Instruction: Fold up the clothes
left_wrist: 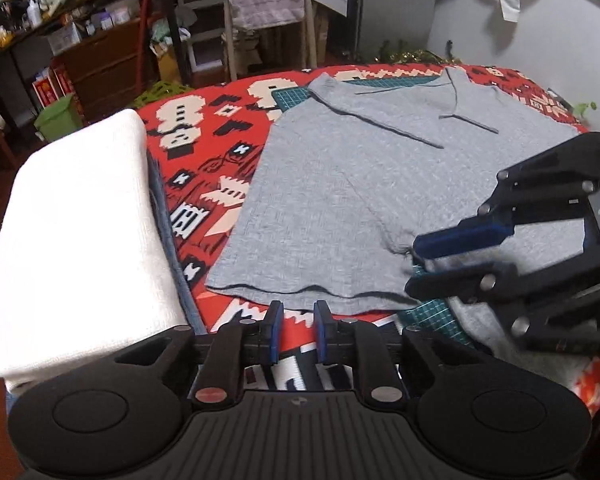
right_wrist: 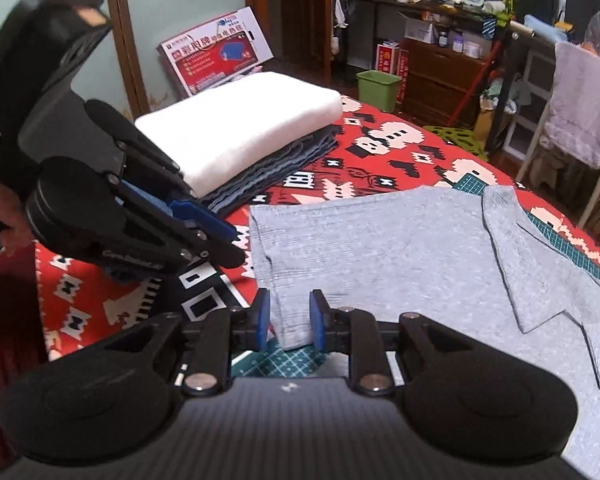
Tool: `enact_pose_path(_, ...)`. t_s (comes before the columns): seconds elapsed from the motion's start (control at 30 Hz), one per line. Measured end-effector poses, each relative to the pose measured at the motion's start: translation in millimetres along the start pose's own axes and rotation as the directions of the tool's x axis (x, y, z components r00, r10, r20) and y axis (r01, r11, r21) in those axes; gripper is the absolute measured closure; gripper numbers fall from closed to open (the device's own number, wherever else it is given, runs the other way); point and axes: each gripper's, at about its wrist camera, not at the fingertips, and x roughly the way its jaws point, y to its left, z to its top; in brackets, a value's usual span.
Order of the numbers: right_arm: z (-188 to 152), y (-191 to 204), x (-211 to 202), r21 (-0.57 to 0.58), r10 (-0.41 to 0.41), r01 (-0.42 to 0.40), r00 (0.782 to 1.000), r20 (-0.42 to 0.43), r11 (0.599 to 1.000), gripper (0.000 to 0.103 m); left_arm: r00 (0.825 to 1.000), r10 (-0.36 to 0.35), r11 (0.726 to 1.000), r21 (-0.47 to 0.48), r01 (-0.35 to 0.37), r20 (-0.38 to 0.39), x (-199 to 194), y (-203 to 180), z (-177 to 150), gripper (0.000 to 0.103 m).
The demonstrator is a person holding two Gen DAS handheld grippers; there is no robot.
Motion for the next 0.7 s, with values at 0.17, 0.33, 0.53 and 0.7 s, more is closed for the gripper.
enact_pose_path(0.17,-2.6,13.9,11.9,0.002,-0.031,0.031,0.999,-0.010,1.000,0.082,0.999,0.010,0.997,0.071,-0.013,0.044,5.8,-1.3,-2.7,0.087)
enact_pose_path(0.33,-4.9,10.7,16.9,0.005,-0.073,0.073,0.997,-0.013,0.997,0.086,0.998,0.010,0.984,0.174,-0.020,0.056,13.9,-5.1,-4.9,0.087)
enact_pose_path(0.53,-7.1,3.1,21.6,0.018,-0.075,0.075,0.997,-0.025,0.997,0.086,0.996,0.024,0.939,0.339,-0.054,0.091,15.8,-16.8,-8.8,0.087)
enact_pose_path(0.7,-7.9,4.1,21.9,-0.001,-0.087,0.087,0.996,-0.030,0.996,0.086,0.992,0.055,0.863,0.494,-0.105,0.114,22.5,-30.1,-13.5,0.086)
